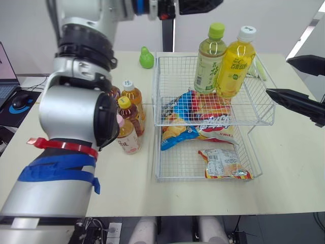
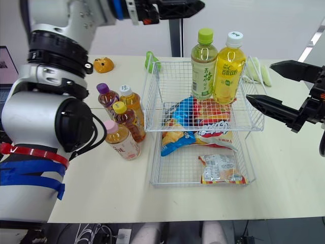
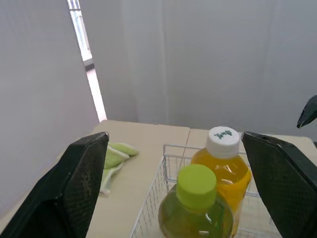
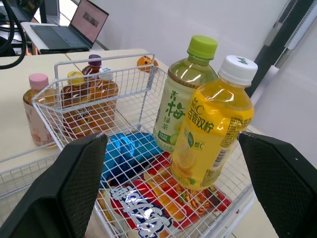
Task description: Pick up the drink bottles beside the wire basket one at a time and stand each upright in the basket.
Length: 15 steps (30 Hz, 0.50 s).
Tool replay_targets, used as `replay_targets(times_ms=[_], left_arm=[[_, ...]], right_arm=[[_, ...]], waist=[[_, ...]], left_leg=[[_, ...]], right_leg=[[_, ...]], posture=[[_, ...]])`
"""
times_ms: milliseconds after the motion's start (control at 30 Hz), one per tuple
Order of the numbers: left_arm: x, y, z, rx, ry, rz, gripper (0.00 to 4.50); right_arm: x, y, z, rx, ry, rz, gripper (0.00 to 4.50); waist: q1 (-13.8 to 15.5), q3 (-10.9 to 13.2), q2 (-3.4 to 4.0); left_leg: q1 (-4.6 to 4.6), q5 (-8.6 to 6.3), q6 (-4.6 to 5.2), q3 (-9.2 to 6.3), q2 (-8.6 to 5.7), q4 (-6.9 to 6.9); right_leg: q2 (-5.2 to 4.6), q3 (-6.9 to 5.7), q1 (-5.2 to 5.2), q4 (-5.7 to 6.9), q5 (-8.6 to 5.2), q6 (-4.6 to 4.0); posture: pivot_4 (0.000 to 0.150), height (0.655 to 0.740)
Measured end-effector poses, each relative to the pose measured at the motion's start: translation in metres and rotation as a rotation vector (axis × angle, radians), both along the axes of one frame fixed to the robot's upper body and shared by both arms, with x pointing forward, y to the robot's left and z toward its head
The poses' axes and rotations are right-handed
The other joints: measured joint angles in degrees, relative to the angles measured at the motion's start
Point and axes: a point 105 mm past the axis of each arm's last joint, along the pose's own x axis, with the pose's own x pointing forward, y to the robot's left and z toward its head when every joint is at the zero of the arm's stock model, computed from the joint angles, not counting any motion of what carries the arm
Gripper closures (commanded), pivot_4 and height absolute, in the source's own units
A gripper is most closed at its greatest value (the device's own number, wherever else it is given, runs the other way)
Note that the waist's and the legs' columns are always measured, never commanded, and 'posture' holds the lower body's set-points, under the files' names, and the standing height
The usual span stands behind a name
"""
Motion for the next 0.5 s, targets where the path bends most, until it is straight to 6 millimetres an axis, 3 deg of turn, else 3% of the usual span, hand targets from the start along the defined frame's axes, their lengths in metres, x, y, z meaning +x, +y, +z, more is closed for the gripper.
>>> replay_targets(times_ms=[133, 300, 500], left_arm=[[-0.001, 0.048, -0.008, -0.038, -0.023, 0.163, 0.04], [-0.003, 0.105, -0.039, -0.021, -0.014, 0.413, 0.04], [-0.031, 0.179, -0.055, -0.064, -0.071, 0.727, 0.04]], right_arm=[[-0.001, 0.013, -0.004, -0.041, -0.031, 0.067, 0.00], [0.003, 0.023, -0.012, -0.046, -0.043, 0.137, 0.00], [0.012, 0.034, -0.022, -0.063, -0.028, 0.223, 0.00]], waist=[[-0.27, -0.01, 0.02], [-0.05, -0.01, 0.02], [0.02, -0.02, 0.02]], left_leg=[[0.17, 0.00, 0.00, -0.07, 0.05, -0.03], [0.25, 0.00, -0.01, 0.03, 0.04, 0.05], [0.45, 0.00, -0.01, 0.18, 0.05, 0.02]], right_leg=[[0.04, 0.25, 0.00, 0.11, 0.00, 0.00], [0.05, 0.49, -0.07, 0.35, -0.01, 0.00], [0.08, 0.70, -0.06, 0.42, -0.01, -0.01]], posture=[[0.150, 0.7400], [0.150, 0.7400], [0.150, 0.7400]])
